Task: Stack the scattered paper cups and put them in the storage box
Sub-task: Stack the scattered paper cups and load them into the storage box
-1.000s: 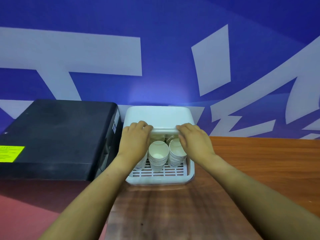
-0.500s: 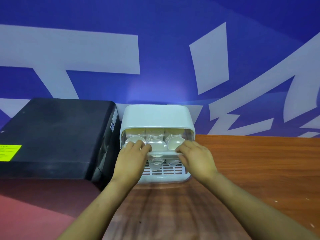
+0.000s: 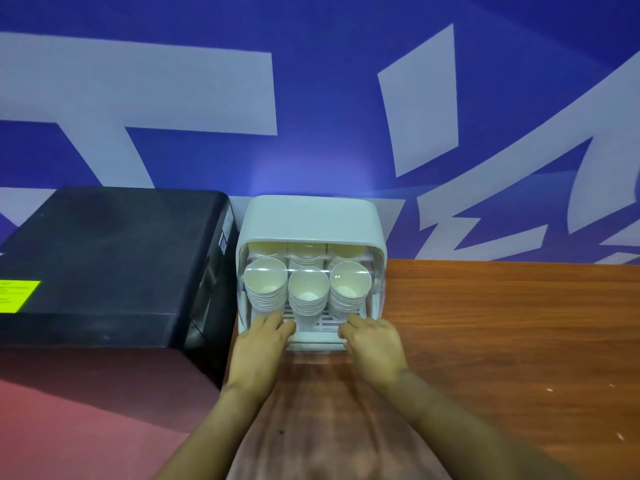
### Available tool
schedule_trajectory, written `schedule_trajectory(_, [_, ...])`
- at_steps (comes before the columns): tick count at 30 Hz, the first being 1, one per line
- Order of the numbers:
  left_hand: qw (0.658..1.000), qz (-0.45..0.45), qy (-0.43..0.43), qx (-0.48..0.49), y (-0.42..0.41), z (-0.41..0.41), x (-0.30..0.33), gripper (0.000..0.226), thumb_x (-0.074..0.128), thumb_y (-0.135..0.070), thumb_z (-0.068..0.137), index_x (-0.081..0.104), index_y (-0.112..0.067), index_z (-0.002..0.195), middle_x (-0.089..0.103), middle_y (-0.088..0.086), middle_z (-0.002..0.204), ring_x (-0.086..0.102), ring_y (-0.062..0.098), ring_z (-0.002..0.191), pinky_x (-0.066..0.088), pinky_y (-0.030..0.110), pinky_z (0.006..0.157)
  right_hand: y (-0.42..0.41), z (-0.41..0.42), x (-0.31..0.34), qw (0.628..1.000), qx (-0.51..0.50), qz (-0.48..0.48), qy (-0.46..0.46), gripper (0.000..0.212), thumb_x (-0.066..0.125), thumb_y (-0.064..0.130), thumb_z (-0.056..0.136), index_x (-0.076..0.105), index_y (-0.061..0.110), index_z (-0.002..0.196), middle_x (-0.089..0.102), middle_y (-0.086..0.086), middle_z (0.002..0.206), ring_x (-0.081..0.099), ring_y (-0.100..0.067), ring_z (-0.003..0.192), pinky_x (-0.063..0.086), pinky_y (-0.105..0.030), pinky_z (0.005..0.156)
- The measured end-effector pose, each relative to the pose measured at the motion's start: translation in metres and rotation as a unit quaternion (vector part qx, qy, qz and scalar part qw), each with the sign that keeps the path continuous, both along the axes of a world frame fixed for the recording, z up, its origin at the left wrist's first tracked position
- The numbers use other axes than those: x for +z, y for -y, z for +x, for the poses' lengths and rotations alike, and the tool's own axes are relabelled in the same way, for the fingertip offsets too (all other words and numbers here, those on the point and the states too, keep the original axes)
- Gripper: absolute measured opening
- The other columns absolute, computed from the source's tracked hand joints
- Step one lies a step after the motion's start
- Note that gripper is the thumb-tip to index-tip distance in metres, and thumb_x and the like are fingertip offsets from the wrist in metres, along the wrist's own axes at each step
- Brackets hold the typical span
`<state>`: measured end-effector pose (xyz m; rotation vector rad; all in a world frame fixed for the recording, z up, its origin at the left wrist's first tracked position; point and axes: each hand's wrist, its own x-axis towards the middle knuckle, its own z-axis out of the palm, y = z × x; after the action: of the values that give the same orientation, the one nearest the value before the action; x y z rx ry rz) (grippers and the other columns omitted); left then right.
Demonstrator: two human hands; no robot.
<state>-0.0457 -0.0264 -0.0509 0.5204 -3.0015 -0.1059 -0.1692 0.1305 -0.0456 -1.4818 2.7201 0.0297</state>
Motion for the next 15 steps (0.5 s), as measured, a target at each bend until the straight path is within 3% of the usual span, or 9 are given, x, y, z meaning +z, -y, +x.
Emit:
schedule_trajectory(8, [1.000, 0.019, 0.016, 0.013, 0.000, -0.001, -0.008, 0.055, 0.091, -0.005, 0.030, 0.058, -0.025, 0.070, 0.050, -0.007, 0.066, 0.052, 0.018, 0.054, 0.032, 0.025, 0.035, 0.001, 0.002, -0.010, 1.000, -0.022, 0.019, 0.003, 0.047, 0.087, 0.012, 0.017, 0.059, 0.024, 0.053, 0.052, 0.007, 0.053, 0.052, -0.011, 0.041, 0.031, -0.016, 0.037])
schedule_trajectory(10, [1.000, 0.019, 0.014, 0.018, 0.000, -0.001, -0.010, 0.053, 0.090, -0.004, 0.033, 0.058, -0.024, 0.070, 0.050, -0.007, 0.066, 0.052, 0.018, 0.054, 0.030, 0.025, 0.035, -0.001, 0.002, -0.004, 1.000, -0.013, 0.018, -0.014, 0.040, 0.087, 0.015, 0.031, 0.064, 0.024, 0.062, 0.057, 0.006, 0.061, 0.057, -0.013, 0.048, 0.036, -0.018, 0.040])
schedule_trajectory(12, [0.999, 0.027, 0.023, 0.023, -0.002, 0.000, -0.006, 0.046, 0.086, -0.004, 0.048, 0.060, -0.025, 0.079, 0.052, -0.007, 0.074, 0.055, 0.018, 0.064, 0.030, 0.026, 0.040, -0.004, 0.001, 0.004, 1.000, 0.014, 0.009, 0.011, 0.022, 0.070, 0.017, 0.073, 0.067, 0.018, 0.094, 0.064, 0.000, 0.092, 0.065, -0.022, 0.080, 0.048, -0.027, 0.062])
schedule_trajectory(13, [0.999, 0.034, 0.029, 0.029, -0.004, 0.000, 0.000, 0.038, 0.078, -0.006, 0.064, 0.060, -0.027, 0.091, 0.054, -0.007, 0.085, 0.057, 0.019, 0.077, 0.034, 0.027, 0.047, -0.005, 0.000, 0.010, 0.998, 0.016, 0.042, 0.033, 0.025, 0.055, 0.018, 0.085, 0.062, 0.016, 0.110, 0.062, -0.003, 0.108, 0.063, -0.025, 0.096, 0.049, -0.032, 0.075])
schedule_trajectory(15, [0.995, 0.045, 0.079, 0.036, -0.003, -0.002, 0.010, 0.032, 0.057, -0.012, 0.087, 0.053, -0.028, 0.115, 0.052, -0.006, 0.112, 0.053, 0.020, 0.105, 0.042, 0.031, 0.069, -0.006, -0.002, 0.023, 0.994, 0.017, 0.065, 0.087, 0.035, 0.045, 0.022, 0.091, 0.055, 0.018, 0.124, 0.057, -0.003, 0.124, 0.057, -0.026, 0.111, 0.047, -0.035, 0.089])
